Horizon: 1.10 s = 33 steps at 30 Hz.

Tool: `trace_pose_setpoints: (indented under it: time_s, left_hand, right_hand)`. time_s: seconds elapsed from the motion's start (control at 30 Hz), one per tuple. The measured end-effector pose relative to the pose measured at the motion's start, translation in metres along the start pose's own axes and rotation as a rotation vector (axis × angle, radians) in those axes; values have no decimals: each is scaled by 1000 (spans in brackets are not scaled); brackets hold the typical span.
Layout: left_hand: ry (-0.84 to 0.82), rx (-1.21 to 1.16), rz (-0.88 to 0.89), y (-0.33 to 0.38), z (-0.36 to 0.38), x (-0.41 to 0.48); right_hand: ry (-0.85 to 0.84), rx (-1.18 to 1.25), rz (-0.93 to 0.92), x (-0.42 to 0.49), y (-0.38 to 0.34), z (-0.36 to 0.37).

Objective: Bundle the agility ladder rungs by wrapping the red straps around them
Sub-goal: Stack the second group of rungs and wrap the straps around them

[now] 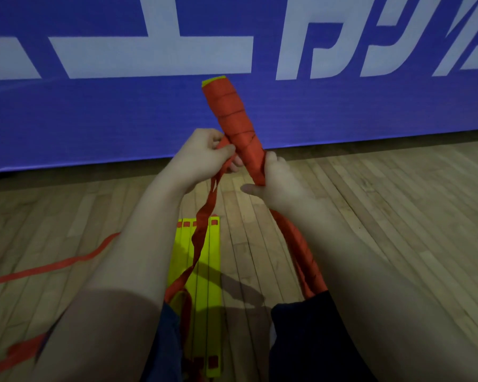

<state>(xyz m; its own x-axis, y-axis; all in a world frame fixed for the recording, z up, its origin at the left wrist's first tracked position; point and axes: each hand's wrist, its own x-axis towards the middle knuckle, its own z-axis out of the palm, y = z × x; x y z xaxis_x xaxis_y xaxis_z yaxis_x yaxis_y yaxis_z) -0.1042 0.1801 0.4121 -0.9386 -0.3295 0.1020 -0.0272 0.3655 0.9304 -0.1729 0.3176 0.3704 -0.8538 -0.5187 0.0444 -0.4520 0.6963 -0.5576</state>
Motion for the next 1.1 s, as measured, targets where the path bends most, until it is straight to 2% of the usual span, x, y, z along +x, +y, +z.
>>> trace_pose_setpoints:
  time_s: [0.1,0.2,0.3,0.37,0.43,0.5,0.57,0.63,0.73,0.83,0.97,1.1]
  left_hand:
    - [109,-15,-15,4,8,1]
    - [305,33,-25,6,18,5]
    - [511,133,7,1,21,5]
    - [531,119,47,-1,18,5]
    - [518,6,86,0,13,5]
    - [503,-139,124,3,9,5]
    - [478,-286,126,5,4,4]
    - [452,-424,92,5,1,4]
    - [402,-555,52,5,-1,2]
    - [343,-519,48,7,-5,0]
    - [118,-324,73,11,-20,-5]
    - [14,-211,43,8,-28,-9]
  right_hand:
    - [116,-69,-11,-3,-3,1]
    - [256,-165,-47,-7,-11,8]
    - [299,-242,-69,-11,-19,18]
    - [290,-186,-109,-11,-19,16]
    - [193,73,-107,-8,-17,9]
    - [-66,424,-29,-8,-13,0]
    - [-331,669,24,-8,-4,-4]
    - [-498,792,17,-7,5,-8]
    - [-665,836,-28,-8,9,-12]
    - [-641,851,-86,-9,7,-10]
    - [-558,915,-23,-8,12,-13]
    - [-300,874,35,-2,19,-21]
